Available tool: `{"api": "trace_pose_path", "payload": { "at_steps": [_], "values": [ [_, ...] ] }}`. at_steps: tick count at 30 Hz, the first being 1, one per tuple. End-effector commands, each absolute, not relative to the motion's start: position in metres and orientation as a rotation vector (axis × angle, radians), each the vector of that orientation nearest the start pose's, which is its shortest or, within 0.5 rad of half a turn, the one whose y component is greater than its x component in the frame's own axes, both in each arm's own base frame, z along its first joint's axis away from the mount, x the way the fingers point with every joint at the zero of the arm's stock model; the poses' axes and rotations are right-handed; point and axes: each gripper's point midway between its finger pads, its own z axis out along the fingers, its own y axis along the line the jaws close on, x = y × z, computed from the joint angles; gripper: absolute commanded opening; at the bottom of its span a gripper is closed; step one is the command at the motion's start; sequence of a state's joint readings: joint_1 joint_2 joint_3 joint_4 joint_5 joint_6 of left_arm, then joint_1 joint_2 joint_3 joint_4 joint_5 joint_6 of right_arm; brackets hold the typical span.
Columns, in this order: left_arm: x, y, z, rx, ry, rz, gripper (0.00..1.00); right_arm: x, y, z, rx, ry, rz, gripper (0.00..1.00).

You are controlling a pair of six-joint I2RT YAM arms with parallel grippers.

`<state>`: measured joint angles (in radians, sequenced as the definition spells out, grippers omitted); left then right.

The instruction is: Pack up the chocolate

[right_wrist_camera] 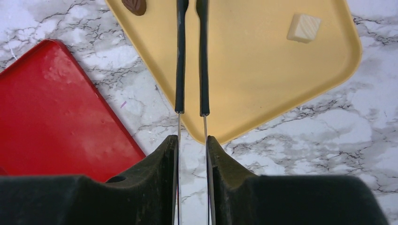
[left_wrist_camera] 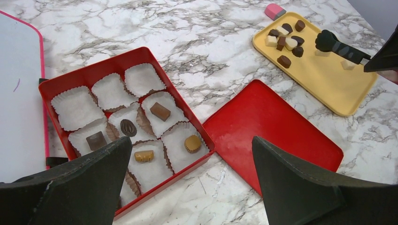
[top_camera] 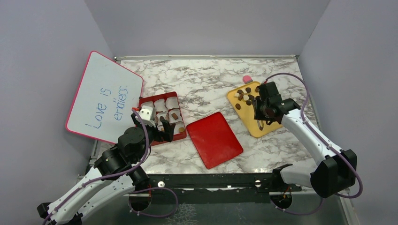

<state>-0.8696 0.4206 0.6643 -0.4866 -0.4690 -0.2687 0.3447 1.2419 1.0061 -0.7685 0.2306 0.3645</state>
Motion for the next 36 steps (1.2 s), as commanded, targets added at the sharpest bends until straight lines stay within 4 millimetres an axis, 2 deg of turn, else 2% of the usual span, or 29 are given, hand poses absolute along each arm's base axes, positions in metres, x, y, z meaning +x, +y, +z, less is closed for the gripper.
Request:
{"api": "trace_pose_path", "payload": {
  "at_steps": [1,5,9,14,21,26,33,36],
  "values": [
    [0.2,-0.123,0.248,0.186,1.769,-0.383,0.99,0.28,0.082,0.142,0.088,2.52,0.057,0.31],
    [0.199,-0.122,0.249,0.185,1.765,-0.387,0.99,0.281,0.106,0.136,0.013,2.52,0.222,0.34],
    [0.198,-0.122,0.25,0.182,1.759,-0.391,0.99,0.286,0.119,0.133,-0.038,2.511,0.303,0.36],
    [0.197,-0.119,0.253,0.169,1.746,-0.4,0.99,0.296,0.111,0.118,-0.048,2.546,0.203,0.37],
    [0.198,-0.121,0.252,0.18,1.751,-0.395,0.99,0.303,0.115,0.107,-0.095,2.581,0.199,0.37],
    [0.197,-0.121,0.253,0.182,1.749,-0.4,0.99,0.301,0.118,0.109,-0.106,2.584,0.185,0.37],
    [0.197,-0.12,0.256,0.178,1.738,-0.404,0.99,0.314,0.124,0.124,-0.111,2.554,0.179,0.37],
    [0.197,-0.12,0.255,0.181,1.74,-0.402,0.99,0.317,0.126,0.121,-0.132,2.568,0.146,0.37]
  ]
}}
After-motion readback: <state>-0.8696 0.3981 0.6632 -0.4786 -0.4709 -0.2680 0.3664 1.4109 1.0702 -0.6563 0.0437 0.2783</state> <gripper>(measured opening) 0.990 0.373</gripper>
